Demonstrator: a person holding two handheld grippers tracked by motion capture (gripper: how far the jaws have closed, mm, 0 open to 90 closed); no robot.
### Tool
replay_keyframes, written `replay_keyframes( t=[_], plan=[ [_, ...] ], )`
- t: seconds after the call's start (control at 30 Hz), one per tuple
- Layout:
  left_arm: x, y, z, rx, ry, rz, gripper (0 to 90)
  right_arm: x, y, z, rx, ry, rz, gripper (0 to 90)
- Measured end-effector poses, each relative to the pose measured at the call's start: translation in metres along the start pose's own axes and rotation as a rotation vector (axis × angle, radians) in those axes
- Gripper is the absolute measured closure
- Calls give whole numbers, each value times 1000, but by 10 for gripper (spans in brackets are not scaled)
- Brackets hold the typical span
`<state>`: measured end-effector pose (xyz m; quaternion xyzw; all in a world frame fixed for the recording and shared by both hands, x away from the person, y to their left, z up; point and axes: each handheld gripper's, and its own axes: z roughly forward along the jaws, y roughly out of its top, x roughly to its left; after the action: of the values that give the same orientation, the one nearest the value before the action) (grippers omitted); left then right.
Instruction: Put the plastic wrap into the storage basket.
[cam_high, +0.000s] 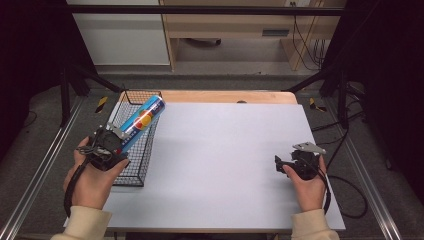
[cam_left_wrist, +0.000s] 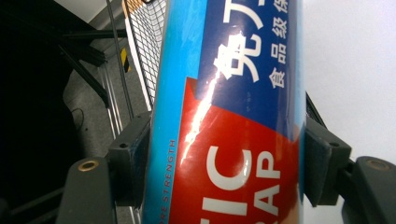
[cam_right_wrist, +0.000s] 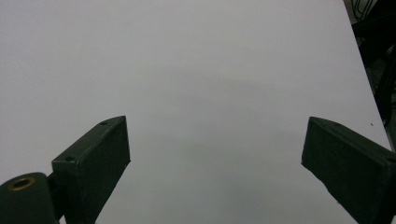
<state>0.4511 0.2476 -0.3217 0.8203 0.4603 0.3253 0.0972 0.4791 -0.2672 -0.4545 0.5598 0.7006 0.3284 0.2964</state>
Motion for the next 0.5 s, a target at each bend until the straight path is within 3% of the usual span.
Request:
replay_keyframes(
  t=[0.5],
  plan=[
    [4, -4, 5, 43, -4, -34, 308, 0, 0, 0, 1, 5, 4, 82]
  ],
)
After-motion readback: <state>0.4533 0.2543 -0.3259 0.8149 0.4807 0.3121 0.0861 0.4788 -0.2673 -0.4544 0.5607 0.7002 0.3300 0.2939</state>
